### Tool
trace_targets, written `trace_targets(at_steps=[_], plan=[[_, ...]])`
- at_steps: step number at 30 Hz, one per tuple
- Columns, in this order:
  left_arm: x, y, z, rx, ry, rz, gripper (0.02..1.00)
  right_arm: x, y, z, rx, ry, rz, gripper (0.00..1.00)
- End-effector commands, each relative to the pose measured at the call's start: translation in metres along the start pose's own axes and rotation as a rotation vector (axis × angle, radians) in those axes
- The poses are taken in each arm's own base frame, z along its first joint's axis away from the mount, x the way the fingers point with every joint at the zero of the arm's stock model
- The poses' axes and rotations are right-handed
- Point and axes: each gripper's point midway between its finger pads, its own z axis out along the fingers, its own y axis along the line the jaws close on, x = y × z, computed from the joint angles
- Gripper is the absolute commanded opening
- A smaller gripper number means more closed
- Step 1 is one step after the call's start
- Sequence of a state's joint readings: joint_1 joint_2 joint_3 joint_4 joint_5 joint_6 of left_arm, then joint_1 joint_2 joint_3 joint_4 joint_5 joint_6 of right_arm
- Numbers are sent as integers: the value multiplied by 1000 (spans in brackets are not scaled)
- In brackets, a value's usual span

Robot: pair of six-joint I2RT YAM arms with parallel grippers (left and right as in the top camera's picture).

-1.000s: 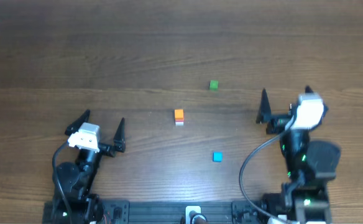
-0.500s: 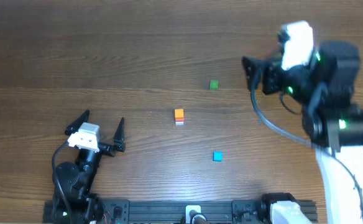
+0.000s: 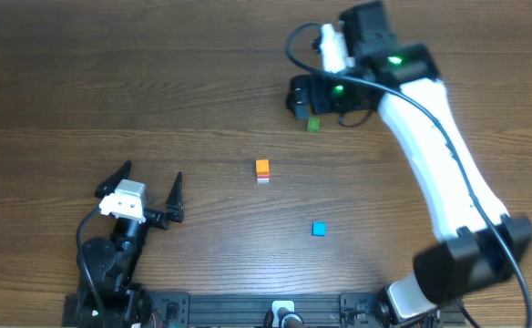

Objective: Stack Cubes

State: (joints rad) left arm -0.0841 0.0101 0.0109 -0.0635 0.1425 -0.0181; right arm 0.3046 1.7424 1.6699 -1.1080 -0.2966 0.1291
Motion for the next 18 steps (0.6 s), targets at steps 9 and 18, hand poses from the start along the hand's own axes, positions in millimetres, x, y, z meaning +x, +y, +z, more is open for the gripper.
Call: trace_targets(at_steps=[9, 18], plan=[[2, 0, 0, 0, 1, 18, 1000, 7, -22, 90, 107, 165, 106, 991], [2, 0, 0, 0, 1, 18, 1000, 13, -55, 109, 286, 170, 304, 991]])
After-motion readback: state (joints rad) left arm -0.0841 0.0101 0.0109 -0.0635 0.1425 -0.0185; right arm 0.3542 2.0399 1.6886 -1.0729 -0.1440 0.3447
